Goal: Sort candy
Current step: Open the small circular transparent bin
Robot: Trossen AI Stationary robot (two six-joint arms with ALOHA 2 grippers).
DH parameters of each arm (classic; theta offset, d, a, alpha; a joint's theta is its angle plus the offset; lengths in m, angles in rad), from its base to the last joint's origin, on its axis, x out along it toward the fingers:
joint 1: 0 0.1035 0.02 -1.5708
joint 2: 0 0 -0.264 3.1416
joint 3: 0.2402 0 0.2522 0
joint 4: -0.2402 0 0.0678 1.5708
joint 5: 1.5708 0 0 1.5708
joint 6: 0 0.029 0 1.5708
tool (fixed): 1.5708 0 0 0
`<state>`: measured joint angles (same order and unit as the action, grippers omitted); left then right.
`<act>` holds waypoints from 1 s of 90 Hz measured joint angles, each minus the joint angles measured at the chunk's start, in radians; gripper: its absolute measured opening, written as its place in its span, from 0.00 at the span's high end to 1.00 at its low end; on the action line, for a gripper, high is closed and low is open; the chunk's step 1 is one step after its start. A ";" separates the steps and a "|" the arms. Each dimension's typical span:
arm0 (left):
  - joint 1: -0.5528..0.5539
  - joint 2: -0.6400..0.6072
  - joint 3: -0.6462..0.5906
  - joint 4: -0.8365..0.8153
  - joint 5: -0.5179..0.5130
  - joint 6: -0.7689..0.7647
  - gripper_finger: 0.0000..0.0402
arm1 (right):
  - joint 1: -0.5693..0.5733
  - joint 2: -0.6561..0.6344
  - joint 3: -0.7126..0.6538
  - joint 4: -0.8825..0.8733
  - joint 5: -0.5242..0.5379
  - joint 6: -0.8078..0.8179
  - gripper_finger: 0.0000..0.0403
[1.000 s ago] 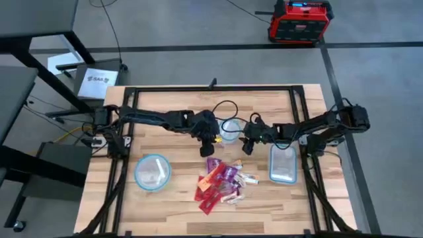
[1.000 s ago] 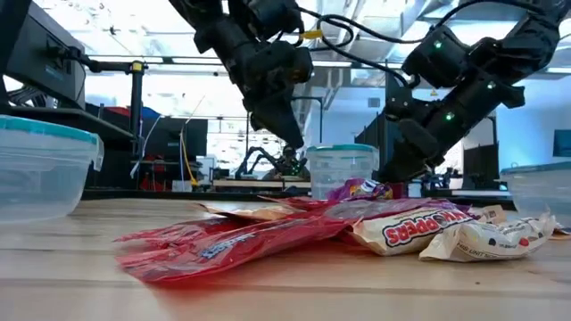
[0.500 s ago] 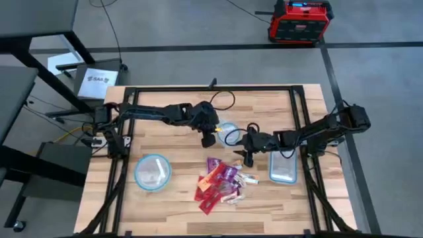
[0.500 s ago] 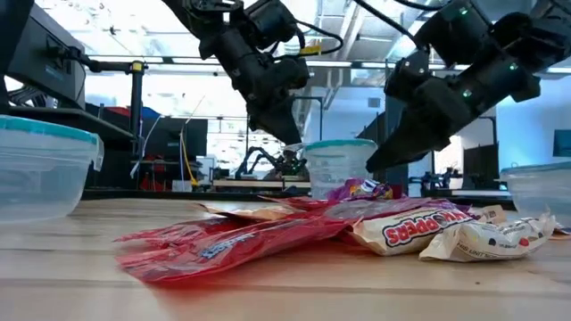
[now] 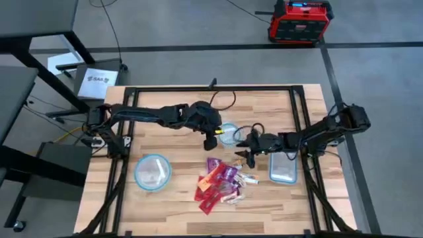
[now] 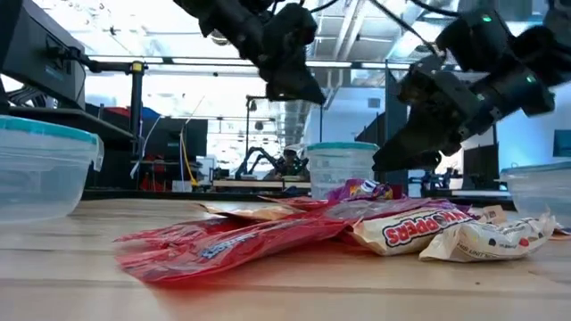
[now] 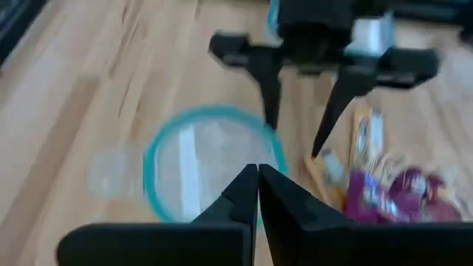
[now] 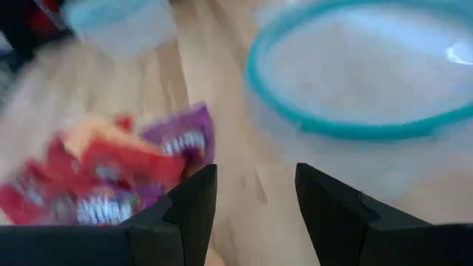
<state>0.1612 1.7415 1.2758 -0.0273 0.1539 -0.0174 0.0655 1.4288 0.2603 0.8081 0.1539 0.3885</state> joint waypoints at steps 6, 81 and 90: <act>0.010 0.043 -0.001 0.037 0.036 0.004 1.00 | -0.008 0.000 -0.035 0.058 -0.001 0.013 0.58; 0.037 0.209 0.028 0.143 0.058 0.146 1.00 | -0.019 0.209 0.000 0.211 -0.035 -0.001 0.58; 0.035 0.209 0.027 0.139 0.055 0.146 1.00 | -0.053 0.255 0.003 0.280 -0.048 -0.005 0.58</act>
<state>0.1966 1.9503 1.3029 0.1120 0.2090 0.1283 0.0124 1.6834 0.2635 1.0881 0.1062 0.3836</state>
